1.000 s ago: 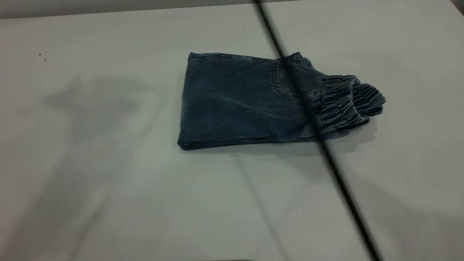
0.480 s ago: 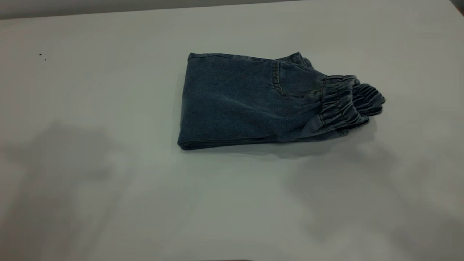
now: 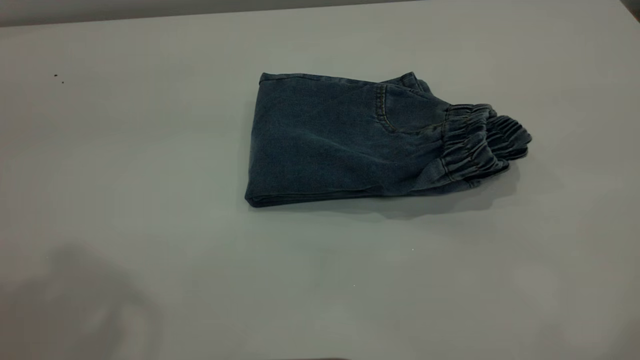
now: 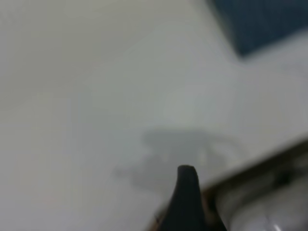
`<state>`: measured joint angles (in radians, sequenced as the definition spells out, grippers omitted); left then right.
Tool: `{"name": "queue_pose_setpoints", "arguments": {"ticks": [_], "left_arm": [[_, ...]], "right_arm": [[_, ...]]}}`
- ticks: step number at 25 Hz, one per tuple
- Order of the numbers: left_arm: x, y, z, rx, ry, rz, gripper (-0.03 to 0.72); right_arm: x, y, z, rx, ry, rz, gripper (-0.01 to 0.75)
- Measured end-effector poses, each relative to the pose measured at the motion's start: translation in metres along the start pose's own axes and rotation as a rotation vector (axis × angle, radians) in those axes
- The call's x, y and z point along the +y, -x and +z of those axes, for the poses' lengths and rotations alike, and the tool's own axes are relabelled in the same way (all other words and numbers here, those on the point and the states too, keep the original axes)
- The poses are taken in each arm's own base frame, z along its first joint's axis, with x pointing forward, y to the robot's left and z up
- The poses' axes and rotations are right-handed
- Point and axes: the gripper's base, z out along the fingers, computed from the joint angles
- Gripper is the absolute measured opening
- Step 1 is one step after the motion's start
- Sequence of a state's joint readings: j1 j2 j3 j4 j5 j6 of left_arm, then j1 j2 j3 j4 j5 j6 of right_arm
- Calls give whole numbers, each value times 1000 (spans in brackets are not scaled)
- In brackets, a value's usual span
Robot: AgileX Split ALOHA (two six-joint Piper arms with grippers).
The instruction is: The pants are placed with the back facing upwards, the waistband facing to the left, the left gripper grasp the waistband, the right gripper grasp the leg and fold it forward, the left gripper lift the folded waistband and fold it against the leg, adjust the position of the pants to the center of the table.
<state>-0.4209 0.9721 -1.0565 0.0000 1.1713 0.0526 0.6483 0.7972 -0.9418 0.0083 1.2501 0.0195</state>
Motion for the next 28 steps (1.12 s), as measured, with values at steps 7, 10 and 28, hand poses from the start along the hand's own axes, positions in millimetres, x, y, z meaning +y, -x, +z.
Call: {"name": "queue_pose_setpoints", "arguments": {"ticks": [7,10,28], "left_arm": [[-7,-87,31,133,-37,-19,573],[-9,-115,35,127,-36,-20,573],[-11,-164,13,-191,-23,-30,573]], "right_arm": [[-2,-80,40,52,-2,31,441],[-3,-101,50,28,0,35,441],[0,-113,44,-103,38,51,441]]}}
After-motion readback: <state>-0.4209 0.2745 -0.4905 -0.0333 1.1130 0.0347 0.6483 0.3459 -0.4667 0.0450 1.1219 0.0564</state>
